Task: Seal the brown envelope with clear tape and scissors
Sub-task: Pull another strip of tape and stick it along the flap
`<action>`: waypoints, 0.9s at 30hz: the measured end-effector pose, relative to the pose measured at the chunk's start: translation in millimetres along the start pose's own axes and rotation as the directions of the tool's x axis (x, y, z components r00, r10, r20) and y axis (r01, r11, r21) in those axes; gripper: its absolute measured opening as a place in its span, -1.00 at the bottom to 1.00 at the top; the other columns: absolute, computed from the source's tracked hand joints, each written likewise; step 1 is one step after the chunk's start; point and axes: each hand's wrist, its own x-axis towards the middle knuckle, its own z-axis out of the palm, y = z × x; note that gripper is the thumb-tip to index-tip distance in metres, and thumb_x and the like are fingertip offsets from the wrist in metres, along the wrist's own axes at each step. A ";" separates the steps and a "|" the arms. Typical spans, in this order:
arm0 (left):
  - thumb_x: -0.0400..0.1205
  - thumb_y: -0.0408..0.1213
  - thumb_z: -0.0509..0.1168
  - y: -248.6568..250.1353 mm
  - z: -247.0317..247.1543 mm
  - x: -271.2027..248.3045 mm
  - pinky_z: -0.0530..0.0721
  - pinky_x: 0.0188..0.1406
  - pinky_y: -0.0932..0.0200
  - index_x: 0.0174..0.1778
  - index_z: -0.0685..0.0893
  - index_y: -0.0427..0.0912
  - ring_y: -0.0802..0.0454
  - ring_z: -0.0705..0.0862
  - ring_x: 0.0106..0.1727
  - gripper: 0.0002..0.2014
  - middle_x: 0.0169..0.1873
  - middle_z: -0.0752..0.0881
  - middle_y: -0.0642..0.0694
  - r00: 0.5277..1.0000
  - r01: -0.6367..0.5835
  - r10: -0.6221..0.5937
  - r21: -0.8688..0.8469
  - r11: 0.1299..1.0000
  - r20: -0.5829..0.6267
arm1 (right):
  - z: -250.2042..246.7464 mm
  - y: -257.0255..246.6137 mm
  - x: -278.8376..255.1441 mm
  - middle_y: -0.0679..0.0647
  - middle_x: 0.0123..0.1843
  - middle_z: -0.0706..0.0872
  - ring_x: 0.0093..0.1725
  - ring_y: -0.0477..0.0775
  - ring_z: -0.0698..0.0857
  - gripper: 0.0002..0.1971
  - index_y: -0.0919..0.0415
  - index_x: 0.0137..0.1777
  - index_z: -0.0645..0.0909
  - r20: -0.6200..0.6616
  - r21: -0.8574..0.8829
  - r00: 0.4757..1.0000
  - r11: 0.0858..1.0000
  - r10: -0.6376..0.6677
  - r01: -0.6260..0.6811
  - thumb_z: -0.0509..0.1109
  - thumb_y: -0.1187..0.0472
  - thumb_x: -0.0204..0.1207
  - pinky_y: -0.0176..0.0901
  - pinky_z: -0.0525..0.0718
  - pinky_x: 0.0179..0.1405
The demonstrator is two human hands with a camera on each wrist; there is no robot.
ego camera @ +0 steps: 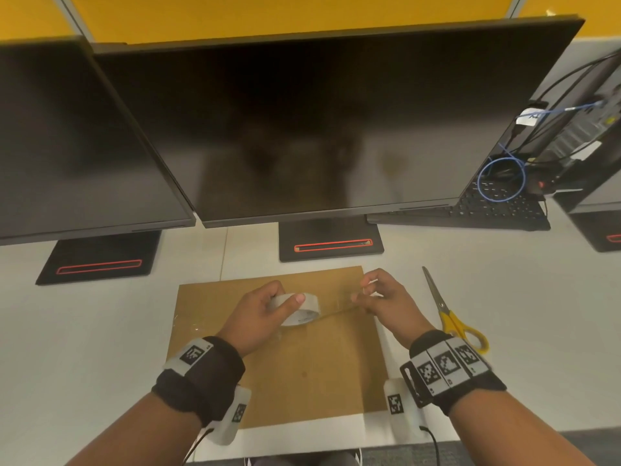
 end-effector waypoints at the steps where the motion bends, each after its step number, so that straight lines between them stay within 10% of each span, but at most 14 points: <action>1: 0.36 0.36 0.24 1.9 -0.5 0.2 0.45 -0.28 0.11 -0.40 0.41 -0.07 0.10 0.46 -0.41 -0.49 -0.51 0.43 0.10 1.000 0.010 -0.010 -0.040 0.999 -0.004 | 0.1 -0.6 0.3 0.06 -0.29 0.56 -0.41 -0.05 0.65 -0.86 0.18 -0.10 0.55 0.031 0.027 1.000 1.000 -0.004 0.003 0.45 0.37 0.47 -0.33 0.63 -0.30; 8: 0.63 -0.27 0.34 9.7 -10.6 9.5 0.56 -0.28 0.39 0.04 0.33 -0.08 0.24 0.53 -0.28 -0.74 -0.25 0.46 0.02 0.999 0.046 -0.043 -0.135 0.990 0.025 | -4.9 -12.6 2.5 0.05 -0.38 0.67 -0.43 0.00 0.60 -0.91 0.23 -0.09 0.65 0.198 0.180 0.979 0.984 -0.048 0.011 0.35 0.40 0.55 -0.24 0.64 -0.28; 18: 0.73 -0.21 0.14 9.4 -19.3 18.2 0.55 -0.36 0.10 0.04 0.41 -0.04 -0.04 0.51 -0.36 -0.98 -0.07 0.61 -0.24 0.980 0.175 -0.186 -0.154 0.973 -0.067 | -15.4 -15.9 6.6 -0.05 -0.20 0.75 -0.14 -0.06 0.75 -0.54 0.24 0.24 0.63 0.387 0.059 0.922 0.998 0.006 -0.031 0.50 0.52 0.35 -0.35 0.65 0.01; 22: 0.71 -0.30 0.17 11.8 -22.3 18.2 0.49 -0.41 0.17 0.04 0.47 -0.17 -0.02 0.54 -0.40 -0.96 -0.11 0.72 -0.22 0.963 0.260 -0.268 -0.196 0.946 -0.013 | -12.7 -20.6 3.3 0.04 -0.12 0.82 -0.11 -0.06 0.80 -0.80 0.13 0.11 0.71 0.298 -0.048 0.954 0.998 -0.029 0.045 0.46 0.22 0.49 -0.54 0.59 0.00; 27: 0.70 -0.34 0.18 13.4 -23.4 14.2 0.68 -0.21 0.02 0.05 0.38 -0.02 -0.10 0.70 -0.24 -0.86 -0.03 0.78 -0.18 0.958 0.283 -0.274 -0.136 0.949 0.081 | -6.0 -10.8 7.6 0.16 -0.26 0.79 -0.30 -0.06 0.73 -0.81 0.00 -0.20 0.77 0.084 -0.059 0.993 0.994 -0.088 0.093 0.35 0.08 0.58 -0.16 0.69 0.06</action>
